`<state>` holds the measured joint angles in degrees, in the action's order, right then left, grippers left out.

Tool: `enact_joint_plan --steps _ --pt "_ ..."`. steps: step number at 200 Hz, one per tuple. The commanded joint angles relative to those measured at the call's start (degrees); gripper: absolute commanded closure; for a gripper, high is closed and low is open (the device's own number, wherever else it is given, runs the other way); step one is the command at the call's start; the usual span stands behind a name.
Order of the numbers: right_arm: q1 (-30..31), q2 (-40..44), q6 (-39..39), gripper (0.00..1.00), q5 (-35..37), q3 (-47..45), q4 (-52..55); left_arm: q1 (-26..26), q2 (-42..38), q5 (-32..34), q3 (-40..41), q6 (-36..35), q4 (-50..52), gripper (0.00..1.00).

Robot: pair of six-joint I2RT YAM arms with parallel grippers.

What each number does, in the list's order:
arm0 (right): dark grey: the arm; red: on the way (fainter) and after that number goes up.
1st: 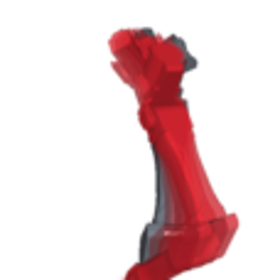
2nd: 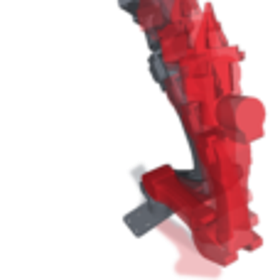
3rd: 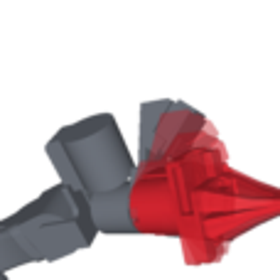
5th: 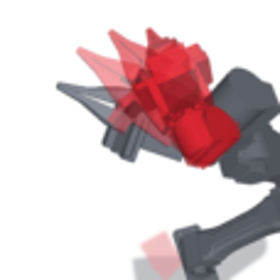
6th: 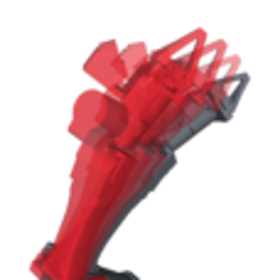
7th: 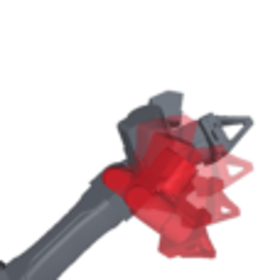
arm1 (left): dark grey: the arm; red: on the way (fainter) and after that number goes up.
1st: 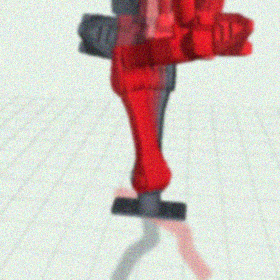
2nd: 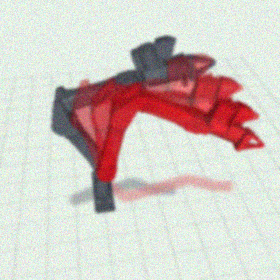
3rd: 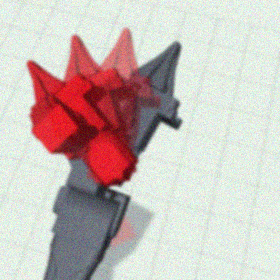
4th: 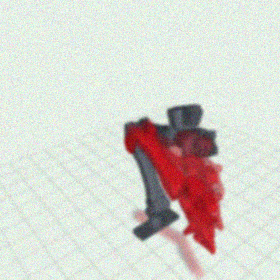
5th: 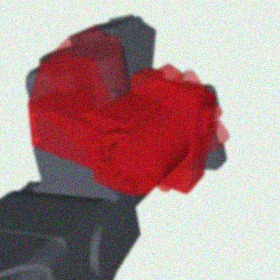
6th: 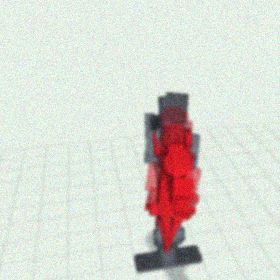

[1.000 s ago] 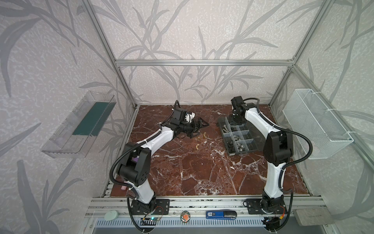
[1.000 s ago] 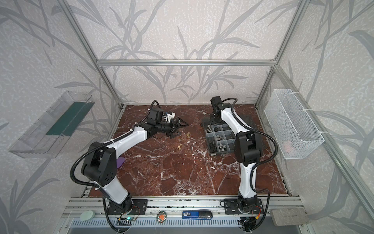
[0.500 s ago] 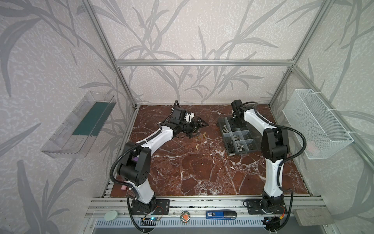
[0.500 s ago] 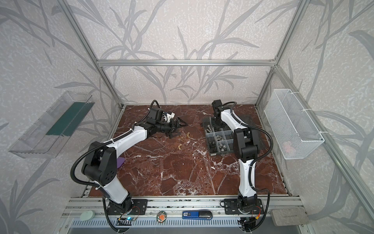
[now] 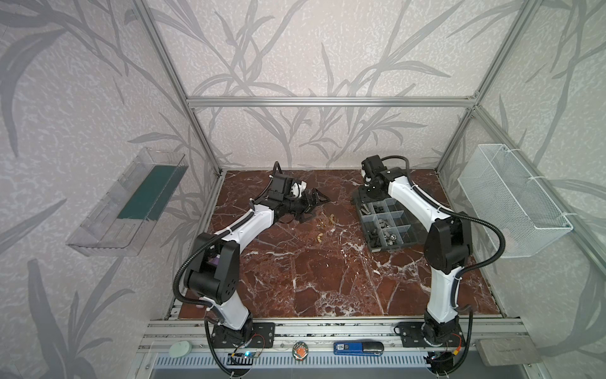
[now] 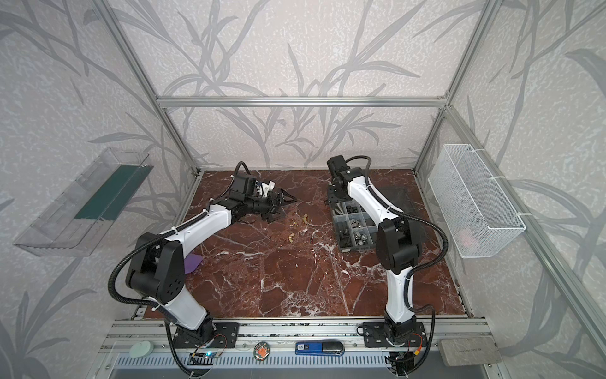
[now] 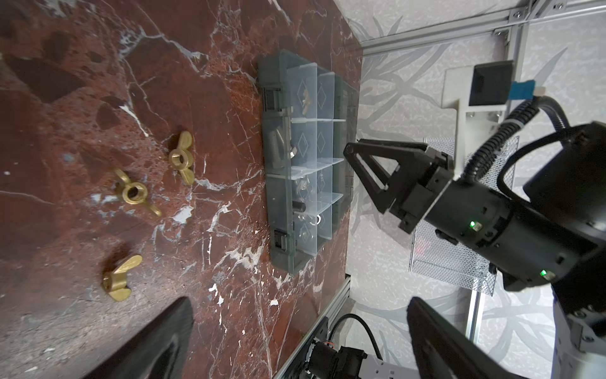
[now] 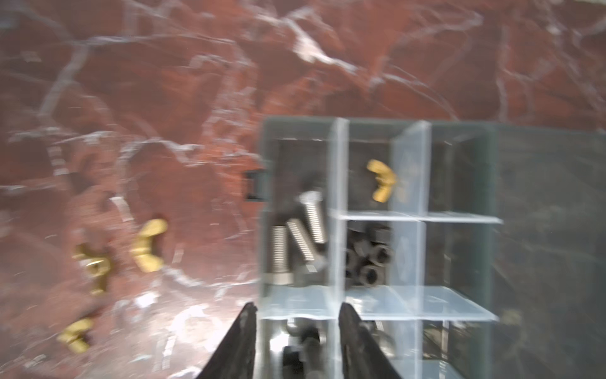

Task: Sort the screws and nuts into containers
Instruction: Pick up the nut from the center of the table.

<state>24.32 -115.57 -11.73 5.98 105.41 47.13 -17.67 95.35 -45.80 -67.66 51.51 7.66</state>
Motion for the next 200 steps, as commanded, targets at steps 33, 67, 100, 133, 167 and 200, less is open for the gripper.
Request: enact_joint_plan --steps 33,67,100,133,167,200 --pt "8.4 -8.4 -3.9 0.55 -1.7 7.1 1.2 3.7 -4.2 -3.4 8.9 5.6 -9.0 0.01" --pt "11.0 -15.1 -5.5 0.56 -2.6 12.5 2.2 5.7 -6.3 -4.3 11.5 5.2 -9.2 0.00" --pt "11.3 -20.0 -6.5 0.59 -3.0 15.9 3.1 6.4 -6.8 -4.9 12.3 4.5 -8.5 0.00" --pt "11.4 -22.8 -7.3 0.62 -4.5 16.7 2.6 6.5 -6.4 -5.0 12.2 4.3 -8.4 0.00" --pt "11.4 -24.0 -7.7 0.65 -5.4 16.1 1.8 6.5 -6.3 -4.7 11.9 3.9 -7.7 0.00" --pt "11.4 -24.7 -7.9 0.68 -5.5 15.4 1.0 6.5 -6.4 -4.5 11.9 3.7 -7.4 0.00"
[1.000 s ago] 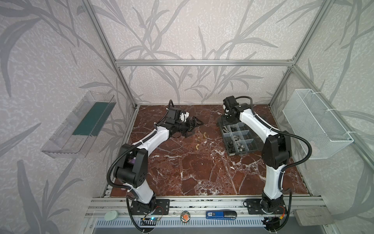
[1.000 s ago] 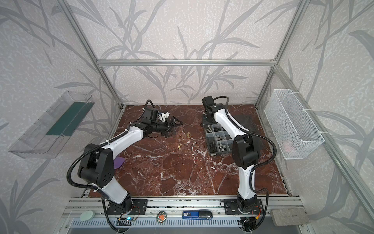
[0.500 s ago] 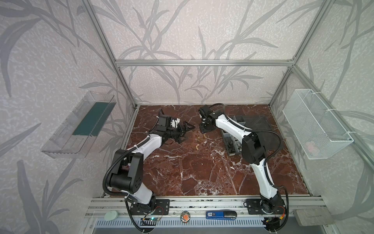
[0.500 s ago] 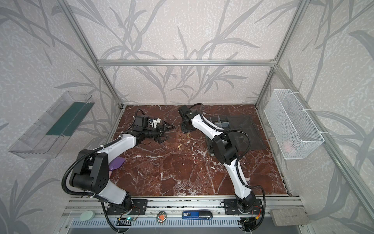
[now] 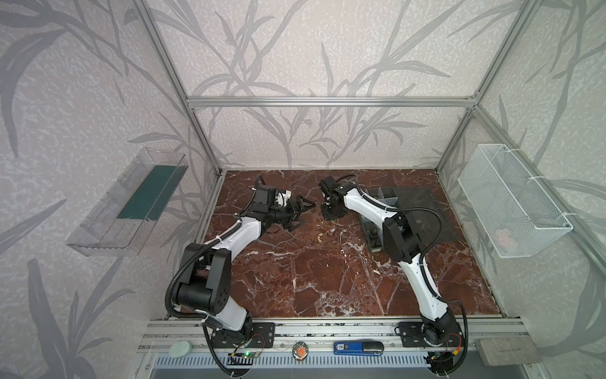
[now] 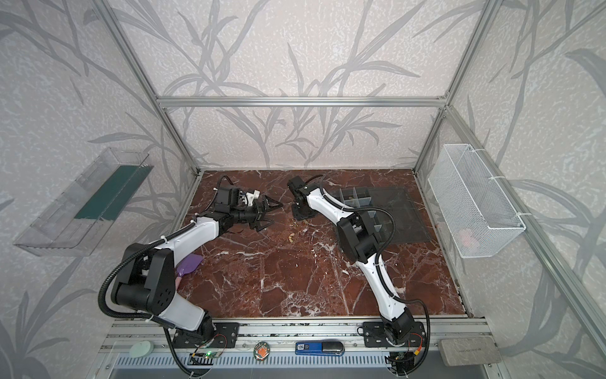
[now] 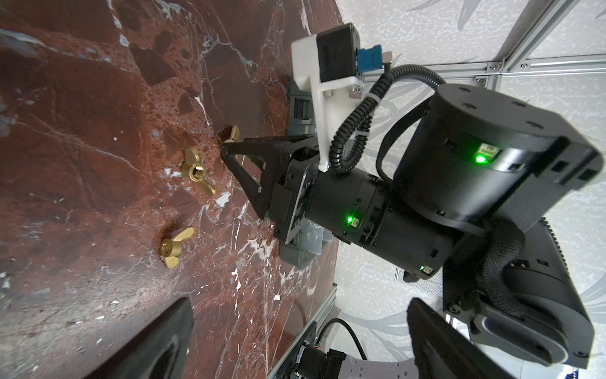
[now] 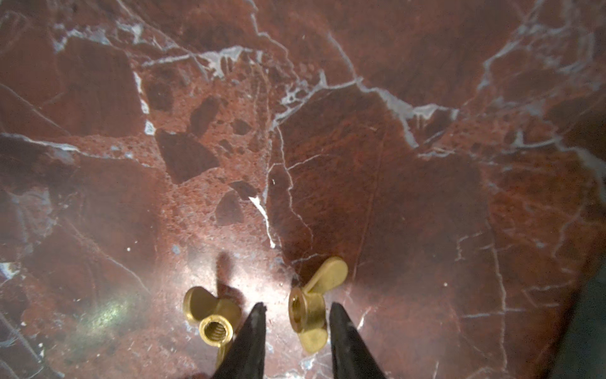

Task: Sort the screws and nuts into containers
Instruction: Pick up the nut from the center of the table.

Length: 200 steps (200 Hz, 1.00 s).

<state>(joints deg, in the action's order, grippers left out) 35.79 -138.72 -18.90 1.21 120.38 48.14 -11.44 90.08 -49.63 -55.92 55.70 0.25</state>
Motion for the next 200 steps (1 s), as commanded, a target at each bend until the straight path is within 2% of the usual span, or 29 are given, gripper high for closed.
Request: enact_joint_plan --steps 1,49,94,119,200 --pt "-0.1 -1.6 -0.7 0.68 -0.7 0.5 0.0 0.3 -1.1 -0.6 0.1 -0.5 0.0 0.00" --pt "-0.2 -2.7 -0.4 0.72 -0.1 0.5 0.0 0.3 -1.1 -0.4 0.0 -0.7 0.3 0.01" --pt "-0.5 -2.9 0.0 0.88 0.6 1.3 0.8 0.2 -1.2 -0.2 -0.2 -1.0 0.6 0.00" --pt "-1.1 -0.3 0.4 0.93 0.8 1.0 1.3 -0.1 -1.1 -0.1 -1.3 -1.1 1.3 0.00" --pt "-7.5 12.3 3.8 0.94 1.8 -1.7 2.4 -5.0 1.3 2.4 -7.7 -2.1 3.8 0.00"
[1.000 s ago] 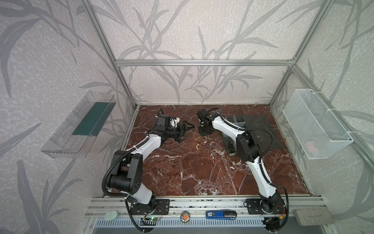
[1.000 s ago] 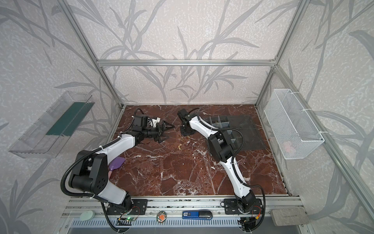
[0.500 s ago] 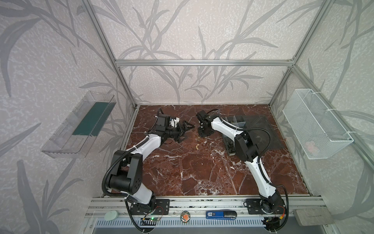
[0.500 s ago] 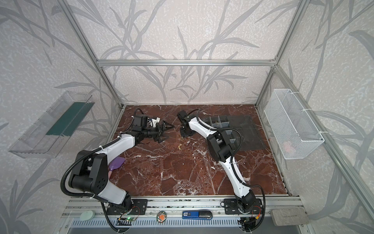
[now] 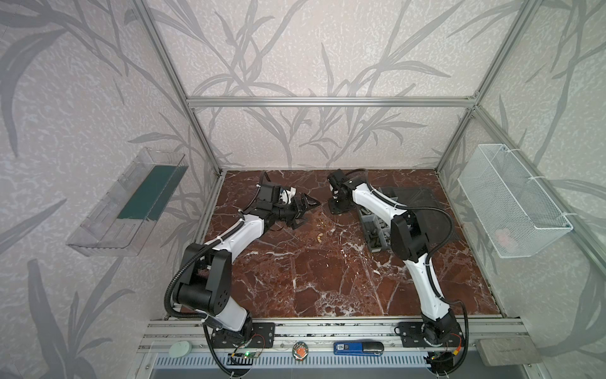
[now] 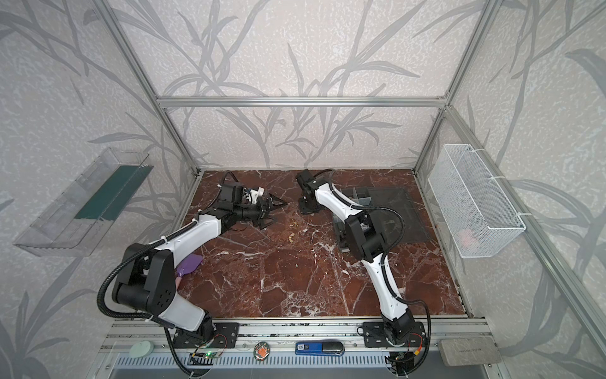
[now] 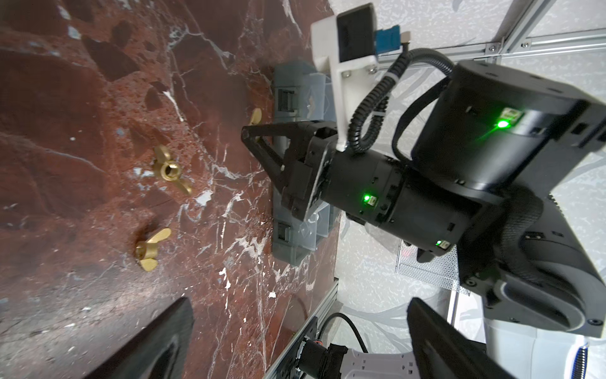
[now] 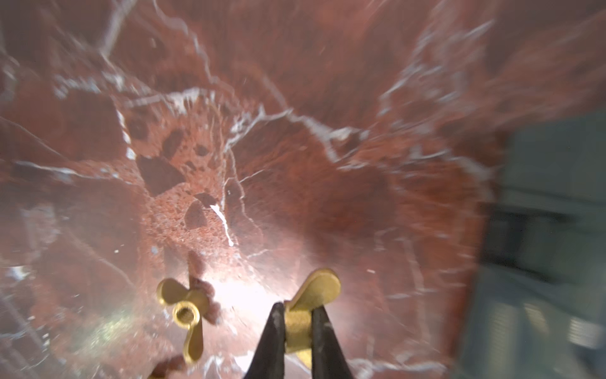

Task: Sort the screws and nuts into containers
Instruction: Pick up the nut from the center of the table, then place the nut into the container.

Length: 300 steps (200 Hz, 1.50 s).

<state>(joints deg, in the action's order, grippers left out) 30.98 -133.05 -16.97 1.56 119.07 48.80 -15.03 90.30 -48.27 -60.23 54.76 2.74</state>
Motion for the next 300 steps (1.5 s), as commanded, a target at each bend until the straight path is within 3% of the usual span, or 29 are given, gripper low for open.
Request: enact_joint_plan --steps 1,39,78,155,204,217,242,300 --pt "-2.9 6.8 1.9 0.94 1.5 -0.4 1.8 -1.5 1.1 1.1 -3.6 -1.1 1.3 0.01" --pt "-9.6 10.0 3.1 0.94 2.5 -2.0 1.6 -3.7 3.2 2.0 -7.1 -1.9 2.7 0.00" --pt "-15.6 7.8 3.9 0.94 1.2 -1.1 0.2 -4.5 5.0 2.2 -8.5 -2.1 3.2 0.01" --pt "-18.8 -0.9 4.2 0.85 0.8 4.6 2.6 -4.5 6.9 2.0 -9.7 -2.6 4.2 0.00" --pt "-18.9 0.9 5.4 0.68 1.0 5.0 3.5 -4.5 6.2 2.1 -8.9 -2.7 4.2 0.00" --pt "-18.6 2.4 5.8 0.58 1.5 4.5 3.3 -4.5 5.8 2.1 -8.5 -2.7 4.2 0.00" --pt "-17.0 5.2 6.9 0.57 1.5 3.7 4.0 -3.9 4.6 2.1 -7.5 -2.7 4.1 0.00" --pt "-5.3 11.0 6.0 0.57 -1.5 -6.1 -1.7 1.2 -0.5 1.5 -0.6 0.8 -0.7 0.00"
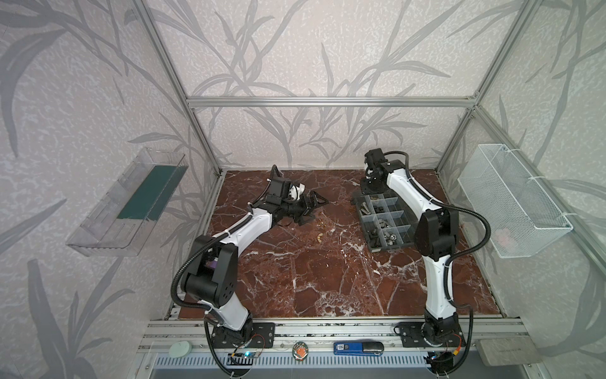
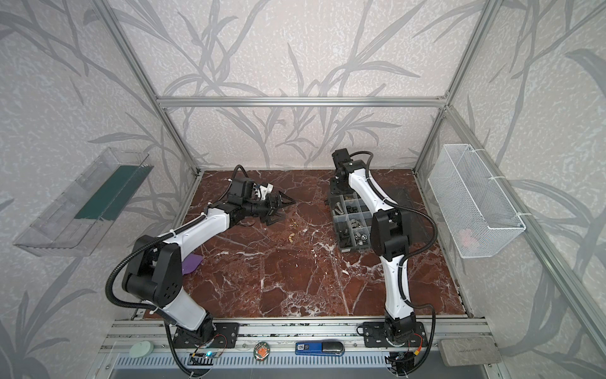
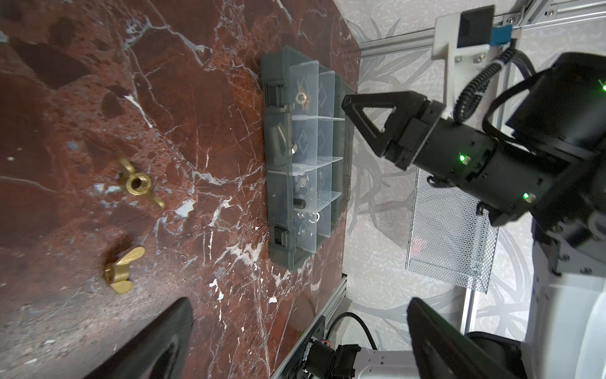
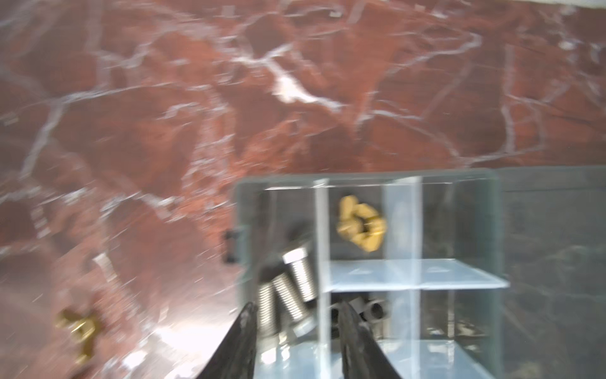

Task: Sort the screws and nuts into containers
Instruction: Place the nut into the container, then pick up the nut from the center of the table.

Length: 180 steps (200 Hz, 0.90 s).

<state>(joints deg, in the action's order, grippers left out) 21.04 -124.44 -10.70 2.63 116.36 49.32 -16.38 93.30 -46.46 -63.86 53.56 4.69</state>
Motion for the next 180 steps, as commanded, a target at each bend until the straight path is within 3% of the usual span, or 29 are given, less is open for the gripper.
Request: enact_joint_plan --steps 1,74,180 --pt "4.7 2.4 -0.3 0.57 -2.6 -3.5 -2.3 2.7 -3.6 -0.3 3.2 2.0 -2.7 0.00" --pt "15.2 -2.9 -0.7 0.59 -5.7 -4.0 -4.6 6.3 -8.8 -2.3 13.0 5.5 -8.0 0.01" --pt "18.5 -16.3 -1.3 0.68 -5.7 8.6 -0.7 7.9 -10.1 -3.3 15.3 5.1 -8.2 0.00"
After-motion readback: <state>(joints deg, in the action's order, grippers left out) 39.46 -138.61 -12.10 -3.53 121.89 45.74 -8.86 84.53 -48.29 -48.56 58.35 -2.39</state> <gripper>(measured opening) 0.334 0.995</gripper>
